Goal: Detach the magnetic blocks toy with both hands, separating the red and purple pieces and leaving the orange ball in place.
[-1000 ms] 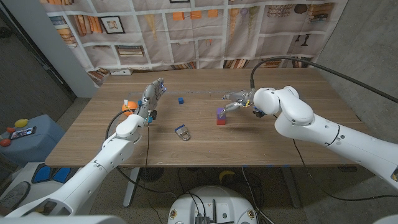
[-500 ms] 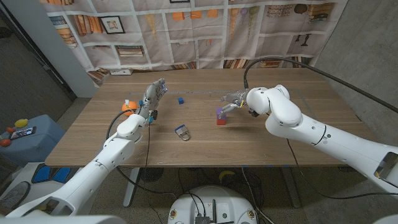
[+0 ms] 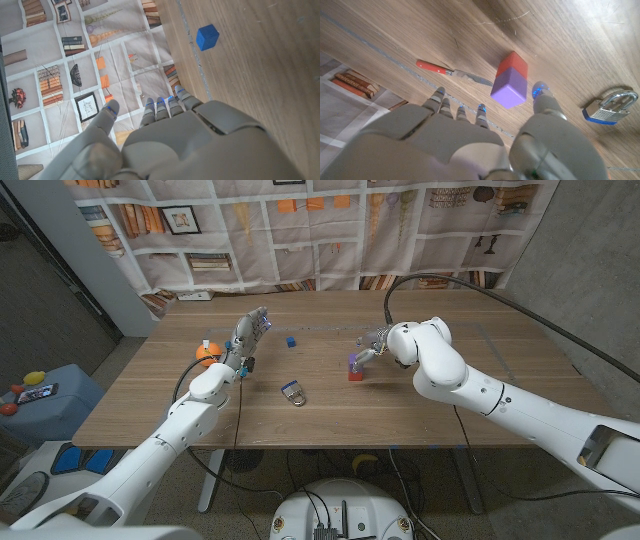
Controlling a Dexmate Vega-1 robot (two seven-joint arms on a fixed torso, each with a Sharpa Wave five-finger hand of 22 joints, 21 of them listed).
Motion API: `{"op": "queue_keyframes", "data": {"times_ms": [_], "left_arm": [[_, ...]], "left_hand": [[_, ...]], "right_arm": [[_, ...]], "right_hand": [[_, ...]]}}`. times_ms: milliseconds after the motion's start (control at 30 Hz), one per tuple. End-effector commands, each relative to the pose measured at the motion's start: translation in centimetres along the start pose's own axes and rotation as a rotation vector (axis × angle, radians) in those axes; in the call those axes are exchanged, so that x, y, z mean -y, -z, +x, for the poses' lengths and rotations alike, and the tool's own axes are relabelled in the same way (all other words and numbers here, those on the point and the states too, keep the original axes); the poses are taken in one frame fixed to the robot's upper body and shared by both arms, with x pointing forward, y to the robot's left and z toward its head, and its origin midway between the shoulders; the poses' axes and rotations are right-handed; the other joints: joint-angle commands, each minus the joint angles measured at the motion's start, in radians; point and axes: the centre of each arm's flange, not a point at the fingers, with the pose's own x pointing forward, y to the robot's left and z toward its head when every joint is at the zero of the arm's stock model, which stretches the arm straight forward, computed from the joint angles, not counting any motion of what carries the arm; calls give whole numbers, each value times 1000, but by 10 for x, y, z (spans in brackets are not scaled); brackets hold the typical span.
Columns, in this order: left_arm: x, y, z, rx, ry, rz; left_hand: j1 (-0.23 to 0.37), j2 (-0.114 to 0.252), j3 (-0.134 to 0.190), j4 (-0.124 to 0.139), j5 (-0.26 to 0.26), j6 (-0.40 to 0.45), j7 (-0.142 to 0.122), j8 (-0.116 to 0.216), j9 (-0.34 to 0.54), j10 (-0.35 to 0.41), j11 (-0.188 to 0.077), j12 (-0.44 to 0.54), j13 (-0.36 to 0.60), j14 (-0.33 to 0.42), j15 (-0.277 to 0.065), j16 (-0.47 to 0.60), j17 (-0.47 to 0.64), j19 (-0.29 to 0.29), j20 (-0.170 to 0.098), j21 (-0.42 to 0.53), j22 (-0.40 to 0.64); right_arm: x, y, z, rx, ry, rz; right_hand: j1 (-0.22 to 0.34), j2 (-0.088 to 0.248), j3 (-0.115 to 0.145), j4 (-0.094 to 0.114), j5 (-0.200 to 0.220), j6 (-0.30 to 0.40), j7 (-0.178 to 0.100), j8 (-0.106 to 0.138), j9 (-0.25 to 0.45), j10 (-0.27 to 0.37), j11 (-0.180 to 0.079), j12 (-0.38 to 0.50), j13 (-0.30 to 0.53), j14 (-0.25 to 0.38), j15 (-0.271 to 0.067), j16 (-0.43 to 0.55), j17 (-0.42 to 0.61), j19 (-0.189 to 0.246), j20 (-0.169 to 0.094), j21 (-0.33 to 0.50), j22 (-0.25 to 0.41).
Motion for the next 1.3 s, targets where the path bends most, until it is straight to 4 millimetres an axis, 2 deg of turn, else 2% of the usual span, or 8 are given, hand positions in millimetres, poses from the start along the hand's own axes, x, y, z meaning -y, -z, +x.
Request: {"op": "queue_keyframes", "data": {"times_ms": [33,100,433,567,667,767,900,1300], "left_arm": [[1,4,1,-11,6,-5],[1,4,2,-11,8,-7],[4,6,5,-16,13,-8],[5,7,6,-19,16,-11],[6,8,7,-20,17,-13],[7,8,8,-20,19,-13],[8,7,10,-21,24,-11],[13,7,16,-28,37,-1]], "left_hand": [[0,70,8,-2,-5,11,2,2,3,8,6,1,4,5,-1,-1,3,6,-3,-1,5],[-1,70,8,-2,-5,11,3,2,3,9,5,1,4,4,0,-1,3,6,-3,-1,5],[-2,70,11,-2,-5,12,1,2,3,10,8,1,4,5,0,-1,3,7,-1,-1,5],[-2,70,12,-2,-5,13,0,2,3,10,8,0,4,5,0,-2,3,7,-1,-1,5],[-2,70,13,-2,-6,14,0,2,4,9,9,0,4,5,1,-2,3,7,-1,-1,5],[-2,70,14,-2,-6,14,-1,2,4,10,8,0,4,5,1,-2,3,8,-1,-1,5],[-3,69,15,-3,-6,15,-1,2,4,9,8,0,4,5,1,-2,3,8,-1,-1,5],[-4,69,18,-2,-6,16,-1,2,4,9,7,0,4,4,1,-2,3,8,1,-1,6]], "right_arm": [[-2,-4,7,-42,5,-26],[-2,-4,7,-45,15,-23],[-2,-6,10,-51,53,-27],[-4,-7,10,-52,69,-24],[-5,-7,10,-51,85,-27],[-6,-7,11,-61,91,-25],[-7,-8,12,-50,99,-27],[-9,-8,13,-31,145,-11]], "right_hand": [[25,-3,14,1,6,40,-5,26,9,-67,9,13,3,-62,-3,9,0,19,-1,9,4],[37,-7,16,1,6,67,-10,42,13,-57,12,17,3,-52,-6,13,-1,29,-1,10,4],[78,-11,24,2,6,131,-24,83,24,-22,-1,25,3,-16,-19,25,-2,62,-12,13,4],[96,-13,27,2,3,169,-13,106,28,-5,0,29,3,-9,-26,26,-3,71,-14,12,4],[109,-12,30,2,2,188,-16,118,32,3,0,30,3,0,-29,29,-3,81,-18,13,4],[126,-13,31,3,-2,224,-12,142,38,17,-1,31,3,12,-34,32,-3,93,-24,13,4],[134,-13,32,3,-5,231,-11,148,41,27,-4,33,3,20,-38,35,-3,100,-26,14,4],[203,-2,44,1,-24,340,-30,221,61,68,-26,37,3,58,-58,46,-4,136,-41,13,3]]}}
